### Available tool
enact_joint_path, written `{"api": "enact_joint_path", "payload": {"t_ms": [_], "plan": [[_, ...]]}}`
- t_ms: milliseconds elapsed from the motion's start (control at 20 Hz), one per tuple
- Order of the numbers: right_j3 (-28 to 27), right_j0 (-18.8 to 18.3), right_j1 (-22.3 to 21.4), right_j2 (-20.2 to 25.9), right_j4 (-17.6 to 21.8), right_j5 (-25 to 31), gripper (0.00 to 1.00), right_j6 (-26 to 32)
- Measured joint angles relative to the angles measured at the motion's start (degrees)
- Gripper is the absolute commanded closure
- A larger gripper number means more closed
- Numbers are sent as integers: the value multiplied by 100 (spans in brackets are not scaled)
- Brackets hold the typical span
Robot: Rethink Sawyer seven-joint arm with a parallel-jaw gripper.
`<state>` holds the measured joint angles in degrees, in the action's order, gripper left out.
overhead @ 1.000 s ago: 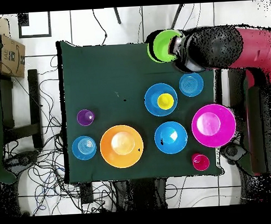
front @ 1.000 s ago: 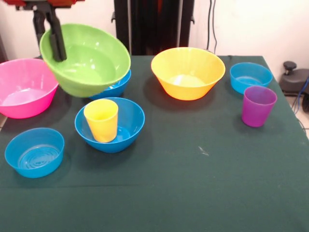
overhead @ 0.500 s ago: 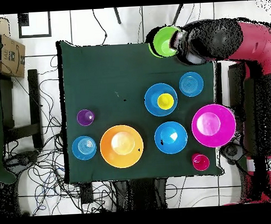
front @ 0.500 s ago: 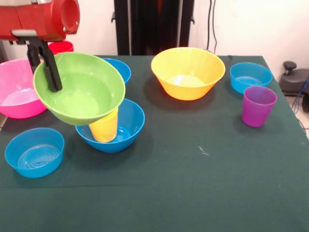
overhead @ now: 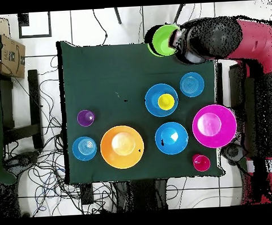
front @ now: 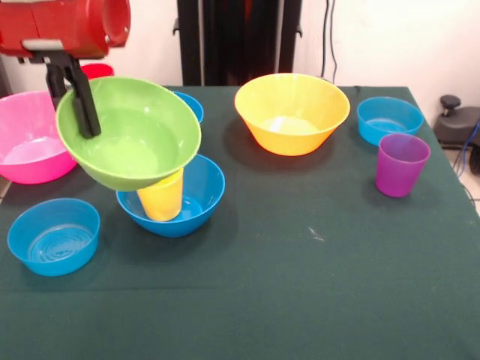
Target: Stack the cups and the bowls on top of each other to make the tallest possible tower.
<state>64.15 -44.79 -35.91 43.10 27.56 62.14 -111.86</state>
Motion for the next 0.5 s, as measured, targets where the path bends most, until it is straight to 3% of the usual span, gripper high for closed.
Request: {"api": "enact_joint_path", "payload": {"t_ms": [500], "plan": [[102, -63, -605, 1, -138, 1, 100, 0]]}}
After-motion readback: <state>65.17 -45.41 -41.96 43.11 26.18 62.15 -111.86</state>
